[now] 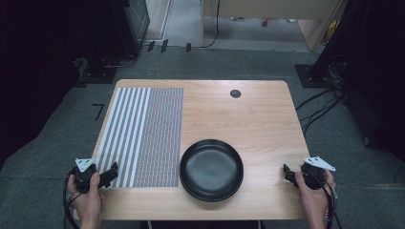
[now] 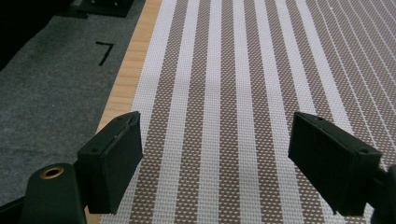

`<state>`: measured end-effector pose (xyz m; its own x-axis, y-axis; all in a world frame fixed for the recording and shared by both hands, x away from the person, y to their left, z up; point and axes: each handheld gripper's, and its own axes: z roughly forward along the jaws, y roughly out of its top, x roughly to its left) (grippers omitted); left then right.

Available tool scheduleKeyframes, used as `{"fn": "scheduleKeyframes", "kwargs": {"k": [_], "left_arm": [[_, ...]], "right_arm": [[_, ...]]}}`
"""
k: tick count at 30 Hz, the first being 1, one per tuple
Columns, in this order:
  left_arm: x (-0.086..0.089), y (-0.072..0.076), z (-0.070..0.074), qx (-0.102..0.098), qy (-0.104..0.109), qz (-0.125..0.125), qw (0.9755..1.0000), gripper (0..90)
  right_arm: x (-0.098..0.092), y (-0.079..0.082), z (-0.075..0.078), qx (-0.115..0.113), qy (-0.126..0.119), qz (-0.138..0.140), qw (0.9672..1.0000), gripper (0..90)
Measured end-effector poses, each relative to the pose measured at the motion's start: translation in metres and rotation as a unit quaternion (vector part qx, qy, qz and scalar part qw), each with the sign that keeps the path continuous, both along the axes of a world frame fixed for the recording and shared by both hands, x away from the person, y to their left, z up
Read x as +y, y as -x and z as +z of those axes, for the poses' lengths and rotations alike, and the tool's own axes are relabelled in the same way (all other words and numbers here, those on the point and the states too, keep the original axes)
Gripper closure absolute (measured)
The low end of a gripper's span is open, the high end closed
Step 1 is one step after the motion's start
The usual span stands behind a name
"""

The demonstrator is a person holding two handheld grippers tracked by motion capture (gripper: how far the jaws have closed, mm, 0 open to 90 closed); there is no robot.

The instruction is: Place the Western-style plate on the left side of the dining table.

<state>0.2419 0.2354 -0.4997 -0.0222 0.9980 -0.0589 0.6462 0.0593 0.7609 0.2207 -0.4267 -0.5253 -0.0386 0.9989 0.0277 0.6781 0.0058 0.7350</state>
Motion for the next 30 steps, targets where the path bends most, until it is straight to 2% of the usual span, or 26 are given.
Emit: {"fn": "scheduleKeyframes", "kwargs": {"k": [3,6,9,13,18,25,30], "left_arm": [[-0.004,-0.001,0.002,-0.003,0.0,-0.011,0.9999,16.6],[-0.014,-0.001,0.006,-0.009,-0.016,-0.022,0.9996,16.3],[-0.023,-0.004,0.012,-0.013,-0.018,-0.034,0.9992,15.7],[-0.036,-0.008,0.022,-0.026,-0.02,-0.038,0.9988,15.6],[-0.054,-0.016,0.029,-0.037,-0.009,-0.048,0.9981,15.6],[-0.083,-0.028,0.038,-0.045,-0.001,-0.078,0.9959,15.6],[-0.102,-0.027,0.041,-0.051,0.002,-0.111,0.9925,15.5]], "right_arm": [[0.001,0.0,0.0,0.002,-0.001,-0.002,1.0,13.5],[0.001,-0.001,0.0,0.001,-0.008,-0.009,0.9999,12.7],[0.0,-0.006,0.0,0.002,-0.003,-0.01,0.9999,12.6],[0.001,-0.007,0.0,0.002,-0.001,-0.009,1.0,12.3],[0.001,-0.009,0.0,0.005,-0.002,-0.009,0.9999,10.9],[0.002,-0.012,-0.001,0.009,0.0,-0.004,1.0,6.8],[0.002,-0.012,-0.001,0.009,0.0,0.0,1.0,6.3]]}}
